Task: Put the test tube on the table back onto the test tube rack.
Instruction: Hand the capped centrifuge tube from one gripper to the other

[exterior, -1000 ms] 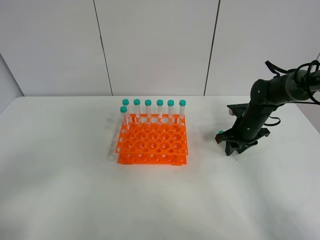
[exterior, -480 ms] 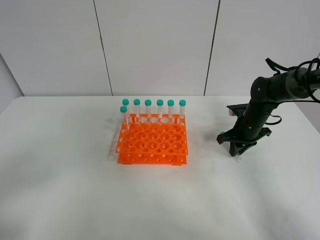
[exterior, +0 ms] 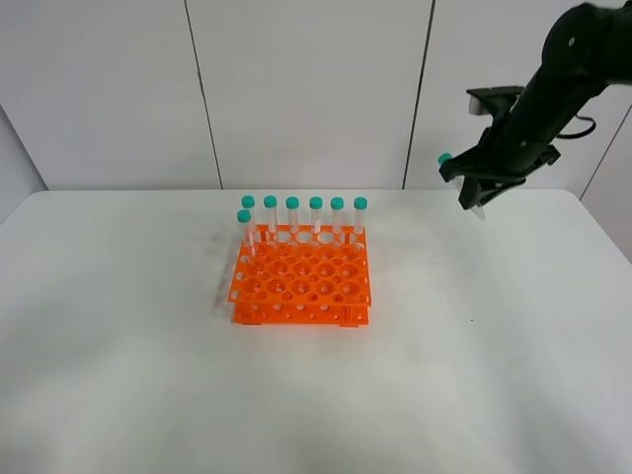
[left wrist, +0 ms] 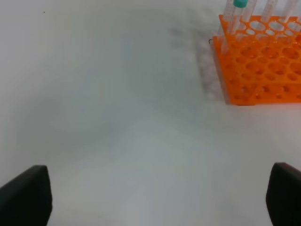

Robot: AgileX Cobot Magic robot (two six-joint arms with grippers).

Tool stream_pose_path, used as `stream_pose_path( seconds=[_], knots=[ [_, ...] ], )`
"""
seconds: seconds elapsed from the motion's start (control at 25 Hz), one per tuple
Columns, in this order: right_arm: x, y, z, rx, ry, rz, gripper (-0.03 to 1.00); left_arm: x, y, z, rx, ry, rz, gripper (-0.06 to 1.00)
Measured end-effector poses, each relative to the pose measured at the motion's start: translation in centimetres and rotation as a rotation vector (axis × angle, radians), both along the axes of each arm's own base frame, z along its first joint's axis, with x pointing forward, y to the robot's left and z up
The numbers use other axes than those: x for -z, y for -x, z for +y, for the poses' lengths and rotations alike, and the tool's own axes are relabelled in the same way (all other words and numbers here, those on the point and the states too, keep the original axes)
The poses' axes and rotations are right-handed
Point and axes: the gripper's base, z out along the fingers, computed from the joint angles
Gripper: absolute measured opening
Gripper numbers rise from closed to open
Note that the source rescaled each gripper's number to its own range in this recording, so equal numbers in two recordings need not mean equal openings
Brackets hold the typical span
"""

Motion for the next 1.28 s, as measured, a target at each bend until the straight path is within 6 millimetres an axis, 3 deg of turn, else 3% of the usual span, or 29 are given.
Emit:
stream_pose_path(
  seconds=[0.16, 0.48, 0.64, 0.84, 1.28],
  knots=[
    [-1.5, 1.0, 4.0, -0.138, 0.060, -0.040, 0.29, 0.0, 0.0, 0.0, 0.000, 0.000, 0.000, 1.00],
    [-1.8, 4.6, 15.7, -0.495, 0.168, -0.253, 0.29, 0.0, 0.0, 0.0, 0.000, 0.000, 0.000, 1.00],
    [-1.4, 7.2, 18.2, -0.578, 0.096, -0.382, 0.29, 0.0, 0.0, 0.0, 0.000, 0.000, 0.000, 1.00],
    [-0.5, 11.5, 17.1, -0.578, -0.027, -0.476, 0.29, 0.0, 0.0, 0.0, 0.000, 0.000, 0.000, 1.00],
    [-0.7, 22.5, 8.6, -0.456, -0.246, -0.751, 0.29, 0.0, 0.0, 0.0, 0.000, 0.000, 0.000, 1.00]
  ],
)
